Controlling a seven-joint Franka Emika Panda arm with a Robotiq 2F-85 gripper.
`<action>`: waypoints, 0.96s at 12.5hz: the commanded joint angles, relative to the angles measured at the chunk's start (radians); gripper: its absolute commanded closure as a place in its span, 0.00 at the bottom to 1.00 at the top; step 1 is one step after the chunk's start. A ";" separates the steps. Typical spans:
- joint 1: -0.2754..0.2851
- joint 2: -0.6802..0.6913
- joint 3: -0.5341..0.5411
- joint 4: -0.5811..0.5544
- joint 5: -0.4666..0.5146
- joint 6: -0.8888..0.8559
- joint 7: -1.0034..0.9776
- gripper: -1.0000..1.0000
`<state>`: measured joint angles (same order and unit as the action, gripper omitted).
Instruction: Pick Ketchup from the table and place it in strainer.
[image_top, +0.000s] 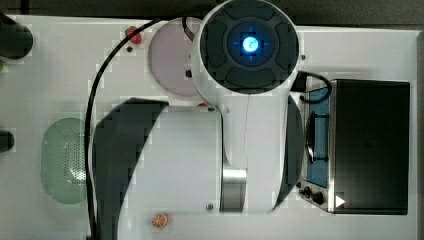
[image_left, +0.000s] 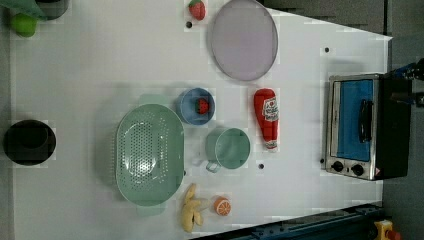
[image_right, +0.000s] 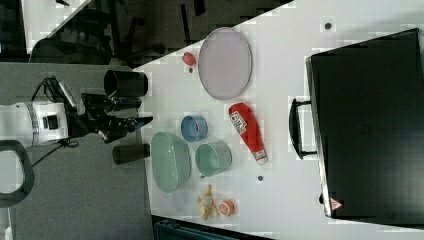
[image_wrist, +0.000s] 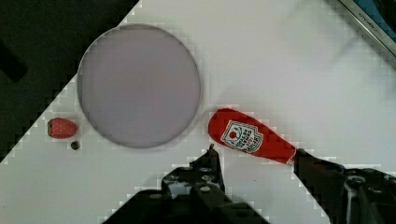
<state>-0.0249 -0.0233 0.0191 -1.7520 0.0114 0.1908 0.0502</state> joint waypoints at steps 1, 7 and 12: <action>-0.103 -0.236 0.039 -0.166 0.015 -0.171 -0.001 0.21; -0.098 -0.170 0.063 -0.237 0.016 -0.083 -0.111 0.00; -0.097 -0.062 0.079 -0.338 0.016 0.131 -0.590 0.00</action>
<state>-0.1215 -0.0891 0.0936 -2.0566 0.0297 0.3203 -0.3459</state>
